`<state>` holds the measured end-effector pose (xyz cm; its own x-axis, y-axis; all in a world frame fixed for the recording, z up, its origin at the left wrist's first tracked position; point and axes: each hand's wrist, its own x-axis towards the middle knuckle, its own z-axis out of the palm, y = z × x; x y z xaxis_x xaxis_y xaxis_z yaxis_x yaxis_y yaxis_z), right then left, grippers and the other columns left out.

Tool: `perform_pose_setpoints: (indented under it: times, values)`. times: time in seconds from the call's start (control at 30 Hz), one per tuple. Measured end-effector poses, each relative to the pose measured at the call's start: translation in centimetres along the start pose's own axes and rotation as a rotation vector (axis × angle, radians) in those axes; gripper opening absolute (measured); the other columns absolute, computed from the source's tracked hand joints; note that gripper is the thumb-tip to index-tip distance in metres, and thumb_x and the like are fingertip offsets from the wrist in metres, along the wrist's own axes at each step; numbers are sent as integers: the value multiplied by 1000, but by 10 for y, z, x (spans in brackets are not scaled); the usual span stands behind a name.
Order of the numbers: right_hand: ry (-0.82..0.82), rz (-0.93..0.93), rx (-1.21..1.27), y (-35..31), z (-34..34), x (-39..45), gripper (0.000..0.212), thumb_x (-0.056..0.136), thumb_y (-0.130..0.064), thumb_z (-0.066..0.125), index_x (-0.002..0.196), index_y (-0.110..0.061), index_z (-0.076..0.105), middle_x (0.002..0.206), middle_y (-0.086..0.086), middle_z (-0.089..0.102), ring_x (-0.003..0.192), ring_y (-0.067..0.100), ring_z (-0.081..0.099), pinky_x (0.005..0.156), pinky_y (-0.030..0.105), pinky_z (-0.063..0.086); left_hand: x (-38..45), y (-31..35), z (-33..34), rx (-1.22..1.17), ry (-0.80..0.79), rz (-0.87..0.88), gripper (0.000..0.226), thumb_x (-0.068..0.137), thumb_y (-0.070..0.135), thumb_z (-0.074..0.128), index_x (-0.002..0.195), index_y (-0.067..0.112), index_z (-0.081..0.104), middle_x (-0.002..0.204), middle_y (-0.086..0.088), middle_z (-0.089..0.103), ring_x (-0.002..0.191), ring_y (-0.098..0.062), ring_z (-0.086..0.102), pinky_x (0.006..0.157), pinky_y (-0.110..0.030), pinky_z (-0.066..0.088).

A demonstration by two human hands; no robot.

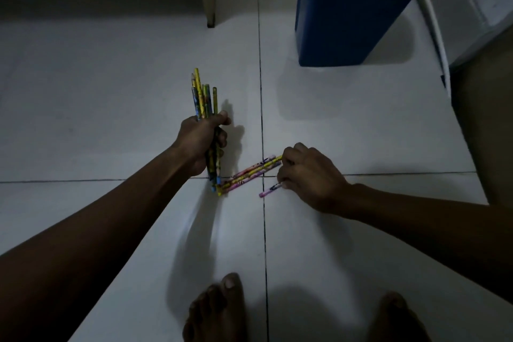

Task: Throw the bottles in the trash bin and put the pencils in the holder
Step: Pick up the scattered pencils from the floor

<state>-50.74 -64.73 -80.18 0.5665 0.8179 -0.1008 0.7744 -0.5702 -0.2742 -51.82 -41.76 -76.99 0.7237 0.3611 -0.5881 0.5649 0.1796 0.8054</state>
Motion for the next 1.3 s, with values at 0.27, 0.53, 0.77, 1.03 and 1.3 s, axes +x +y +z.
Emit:
perform_pose_setpoints:
  times: [0.27,0.53,0.77,1.03,1.3]
  values:
    - [-25,115,399,3,-13,10,7,93,-7,47,97,-13,46,81,6,54,71,20,47,60,30,29,1,5,-18,-79,74,-6,17,94,24,56,92,9,64,56,-3,49,54,-19,50,46,-24,42]
    - [-12,85,226,-9,-14,39,22,83,-30,66,98,-14,65,90,3,61,74,18,54,62,27,34,4,-2,-41,-137,139,-39,15,93,21,60,97,7,64,64,-4,50,57,-18,51,45,-23,46]
    - [-113,-19,170,-18,-8,55,28,83,-35,68,108,-22,71,103,3,57,96,21,51,68,33,42,0,-8,-56,-136,186,-52,15,94,24,59,94,10,64,64,-4,49,57,-18,50,53,-30,41]
    - [-164,-82,43,-16,1,63,22,79,-23,69,99,-17,63,98,5,64,95,23,50,65,32,33,-1,-11,-63,-129,198,-21,19,93,24,61,98,6,65,64,-5,52,57,-18,52,49,-24,47]
    - [-191,-152,-87,-13,0,52,21,83,-3,49,103,-10,51,105,11,58,96,28,48,66,32,30,2,-7,-52,-110,89,-25,19,93,28,60,91,10,66,49,3,54,54,-18,54,52,-26,49]
